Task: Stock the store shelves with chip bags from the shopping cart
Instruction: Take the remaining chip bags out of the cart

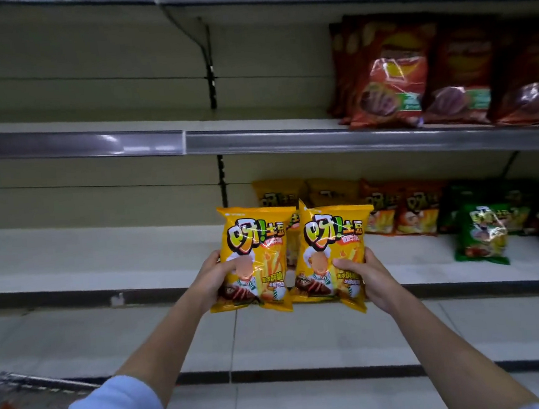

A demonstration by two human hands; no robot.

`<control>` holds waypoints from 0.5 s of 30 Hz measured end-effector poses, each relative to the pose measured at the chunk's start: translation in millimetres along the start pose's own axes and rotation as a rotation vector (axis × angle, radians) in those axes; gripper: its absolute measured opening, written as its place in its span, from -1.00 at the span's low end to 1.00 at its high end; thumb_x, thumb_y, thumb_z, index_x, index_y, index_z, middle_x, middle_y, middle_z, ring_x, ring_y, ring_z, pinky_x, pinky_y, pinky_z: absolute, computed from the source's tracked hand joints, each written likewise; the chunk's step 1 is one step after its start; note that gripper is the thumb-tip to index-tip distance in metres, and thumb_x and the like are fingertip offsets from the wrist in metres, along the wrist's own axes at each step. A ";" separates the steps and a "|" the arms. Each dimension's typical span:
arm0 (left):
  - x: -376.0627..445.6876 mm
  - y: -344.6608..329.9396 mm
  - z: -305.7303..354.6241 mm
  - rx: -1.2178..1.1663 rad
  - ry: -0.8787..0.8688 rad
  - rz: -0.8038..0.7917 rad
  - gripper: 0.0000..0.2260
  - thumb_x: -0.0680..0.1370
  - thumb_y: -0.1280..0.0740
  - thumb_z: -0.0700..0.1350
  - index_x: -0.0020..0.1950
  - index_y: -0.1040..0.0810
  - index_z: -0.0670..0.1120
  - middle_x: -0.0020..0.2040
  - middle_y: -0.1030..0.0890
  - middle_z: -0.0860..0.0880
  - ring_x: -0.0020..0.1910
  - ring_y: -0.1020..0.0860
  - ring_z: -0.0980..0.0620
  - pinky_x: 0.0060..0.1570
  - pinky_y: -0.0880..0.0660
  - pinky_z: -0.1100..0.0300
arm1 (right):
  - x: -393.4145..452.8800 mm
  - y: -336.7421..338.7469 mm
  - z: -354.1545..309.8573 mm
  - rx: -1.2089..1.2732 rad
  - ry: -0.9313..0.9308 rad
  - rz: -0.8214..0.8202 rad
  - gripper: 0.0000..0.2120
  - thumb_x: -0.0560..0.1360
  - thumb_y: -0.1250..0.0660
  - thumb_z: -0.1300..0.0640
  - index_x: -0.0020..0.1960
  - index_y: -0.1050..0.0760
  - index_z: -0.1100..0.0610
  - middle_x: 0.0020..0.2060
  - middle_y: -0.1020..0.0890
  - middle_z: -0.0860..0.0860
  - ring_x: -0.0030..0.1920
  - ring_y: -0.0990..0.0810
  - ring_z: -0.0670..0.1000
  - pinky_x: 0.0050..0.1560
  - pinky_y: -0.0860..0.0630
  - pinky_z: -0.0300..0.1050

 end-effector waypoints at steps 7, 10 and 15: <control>33.4 -59.0 -11.2 -0.002 0.035 -0.041 -0.46 0.31 -0.55 -0.06 0.23 -0.46 -0.04 0.11 -0.65 -0.15 0.04 -0.64 -0.21 0.13 -0.52 -0.24 | 34.0 61.9 1.8 -0.006 -0.030 0.064 -0.17 0.19 -0.58 0.07 0.36 -0.27 0.12 0.15 -0.60 0.14 0.08 -0.64 0.19 0.12 -0.57 0.20; 50.1 -69.1 -16.3 0.021 0.023 0.008 -0.59 0.39 -0.52 -0.10 0.17 -0.47 -0.03 0.10 -0.64 -0.14 0.07 -0.62 -0.18 0.14 -0.53 -0.15 | 51.6 78.2 7.3 -0.017 -0.043 0.089 -0.26 0.29 -0.56 0.10 0.36 -0.26 0.11 0.17 -0.57 0.13 0.09 -0.62 0.17 0.07 -0.59 0.15; 78.4 -69.2 -34.5 0.090 0.028 0.138 -0.69 0.45 -0.47 -0.12 0.16 -0.53 -0.05 0.08 -0.64 -0.10 0.07 -0.60 -0.12 0.07 -0.55 -0.02 | 84.0 99.6 28.3 -0.055 -0.073 0.115 -0.35 0.39 -0.51 0.08 0.35 -0.26 0.09 0.16 -0.56 0.09 0.05 -0.61 0.09 -0.09 -0.58 -0.02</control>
Point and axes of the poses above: each hand's wrist, its own x-axis towards the middle knuckle, its own y-axis out of the back of the hand, z = x × y, the point moved 9 cm from there along x, towards the middle knuckle
